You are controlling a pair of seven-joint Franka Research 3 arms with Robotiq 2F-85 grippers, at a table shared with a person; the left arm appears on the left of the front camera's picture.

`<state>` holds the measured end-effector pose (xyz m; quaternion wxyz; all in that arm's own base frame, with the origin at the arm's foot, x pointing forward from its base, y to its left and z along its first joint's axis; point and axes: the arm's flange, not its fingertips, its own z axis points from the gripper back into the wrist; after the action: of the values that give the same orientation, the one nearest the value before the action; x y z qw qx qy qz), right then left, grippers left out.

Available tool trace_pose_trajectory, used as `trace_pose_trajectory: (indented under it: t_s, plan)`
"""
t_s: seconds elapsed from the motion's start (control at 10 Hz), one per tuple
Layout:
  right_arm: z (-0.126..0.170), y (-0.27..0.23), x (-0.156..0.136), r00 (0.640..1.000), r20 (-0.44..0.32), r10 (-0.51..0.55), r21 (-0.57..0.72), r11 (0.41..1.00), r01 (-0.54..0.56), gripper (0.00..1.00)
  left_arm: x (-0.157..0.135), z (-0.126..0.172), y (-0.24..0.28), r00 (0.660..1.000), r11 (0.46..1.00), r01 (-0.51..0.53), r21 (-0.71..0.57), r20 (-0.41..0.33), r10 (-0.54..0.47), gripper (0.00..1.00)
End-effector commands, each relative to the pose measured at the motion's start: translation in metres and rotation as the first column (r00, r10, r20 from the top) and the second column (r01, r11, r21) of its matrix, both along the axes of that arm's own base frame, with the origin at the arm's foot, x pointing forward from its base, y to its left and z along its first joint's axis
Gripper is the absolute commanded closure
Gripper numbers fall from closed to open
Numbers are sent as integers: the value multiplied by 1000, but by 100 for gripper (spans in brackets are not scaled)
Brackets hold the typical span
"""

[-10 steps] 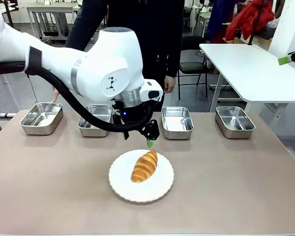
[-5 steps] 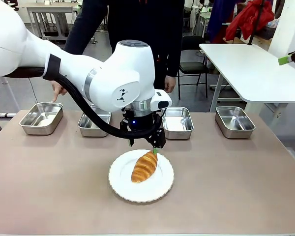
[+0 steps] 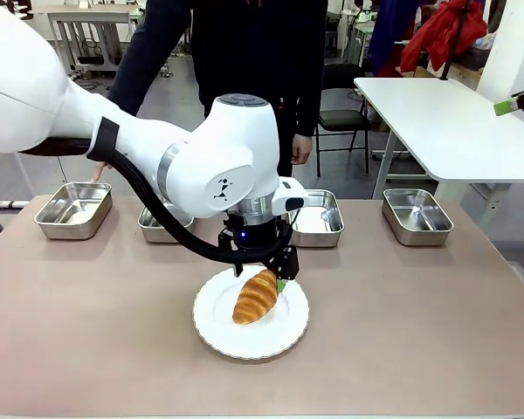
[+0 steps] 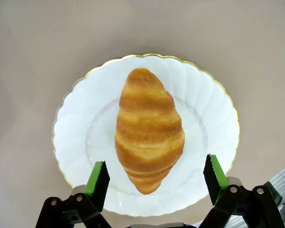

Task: Place the bread in the container.
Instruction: Place the Butter Roll into the Airtight Container indicated by the human.

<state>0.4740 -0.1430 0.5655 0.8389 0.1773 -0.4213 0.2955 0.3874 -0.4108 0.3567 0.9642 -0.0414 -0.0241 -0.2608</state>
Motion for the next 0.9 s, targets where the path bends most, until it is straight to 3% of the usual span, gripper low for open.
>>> trace_pose_trajectory:
  t_s: [0.0,0.8]
  plan:
    - [1,1,0,1000,6,4,7,1000,-4,0,-8,-10,2,1000,999,-29,-13,-2,29,0]
    - [1,1,0,1000,6,4,7,1000,-4,0,-4,-43,0,999,999,31,-9,-20,-31,0]
